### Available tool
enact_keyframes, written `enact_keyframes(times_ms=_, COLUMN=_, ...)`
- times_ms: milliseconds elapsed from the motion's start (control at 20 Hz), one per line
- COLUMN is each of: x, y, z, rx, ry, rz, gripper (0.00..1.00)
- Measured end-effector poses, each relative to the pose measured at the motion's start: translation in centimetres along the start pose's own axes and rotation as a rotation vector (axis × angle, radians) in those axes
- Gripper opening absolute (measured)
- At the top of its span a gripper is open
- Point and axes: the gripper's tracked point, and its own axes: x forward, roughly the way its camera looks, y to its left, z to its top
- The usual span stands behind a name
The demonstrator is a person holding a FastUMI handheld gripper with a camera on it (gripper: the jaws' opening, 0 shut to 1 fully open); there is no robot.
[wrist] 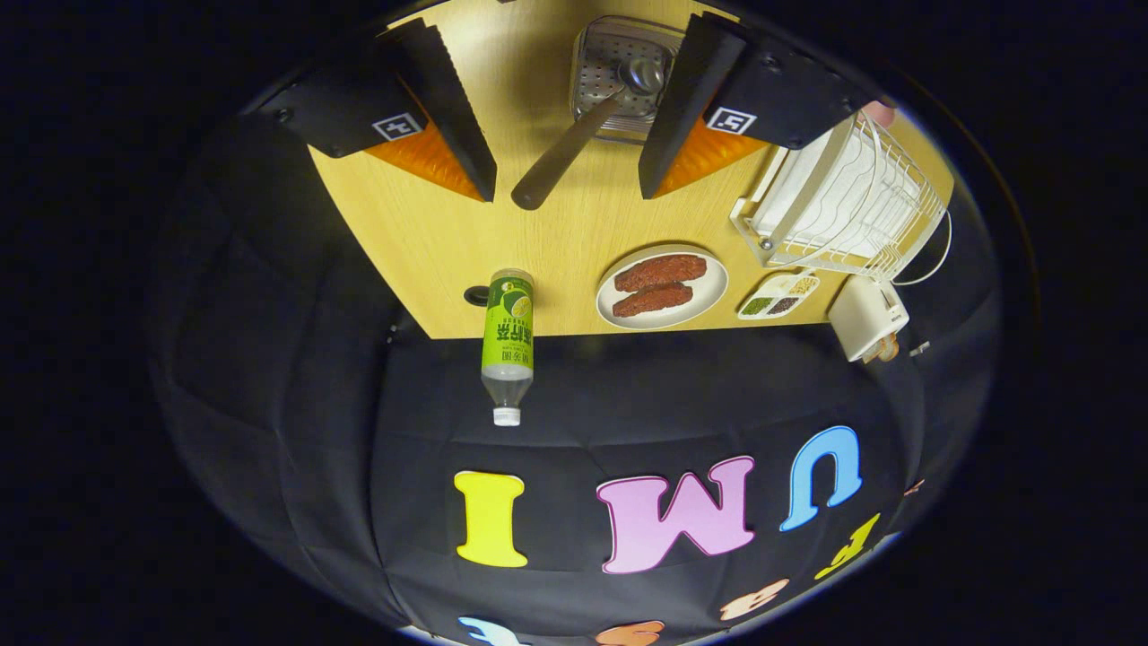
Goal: Take the plate from the dish rack, then take the spoon from the basket and place it into the plate.
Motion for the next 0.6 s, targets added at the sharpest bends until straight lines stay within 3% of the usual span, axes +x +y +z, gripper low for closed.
enact_keyframes(times_ms=50, x=0.3, y=0.0, z=0.0, rx=0.008, ry=0.001, rz=0.008, gripper=0.97)
enact_keyframes(times_ms=150, x=1.0, y=0.1, z=-0.1, rx=0.012, ry=0.003, rz=0.020, gripper=0.85)
enact_keyframes(times_ms=350, x=1.3, y=0.5, z=-0.7, rx=0.022, ry=0.024, rz=0.031, gripper=0.53)
enact_keyframes(times_ms=400, x=1.3, y=0.4, z=-0.6, rx=0.026, ry=0.026, rz=0.024, gripper=0.38)
enact_keyframes(times_ms=450, x=1.2, y=0.7, z=-0.6, rx=0.028, ry=0.030, rz=0.031, gripper=0.32)
enact_keyframes(times_ms=500, x=1.2, y=0.8, z=-0.7, rx=0.042, ry=0.034, rz=0.038, gripper=0.34)
enact_keyframes(times_ms=600, x=0.5, y=1.6, z=-0.4, rx=0.061, ry=0.040, rz=0.049, gripper=0.27)
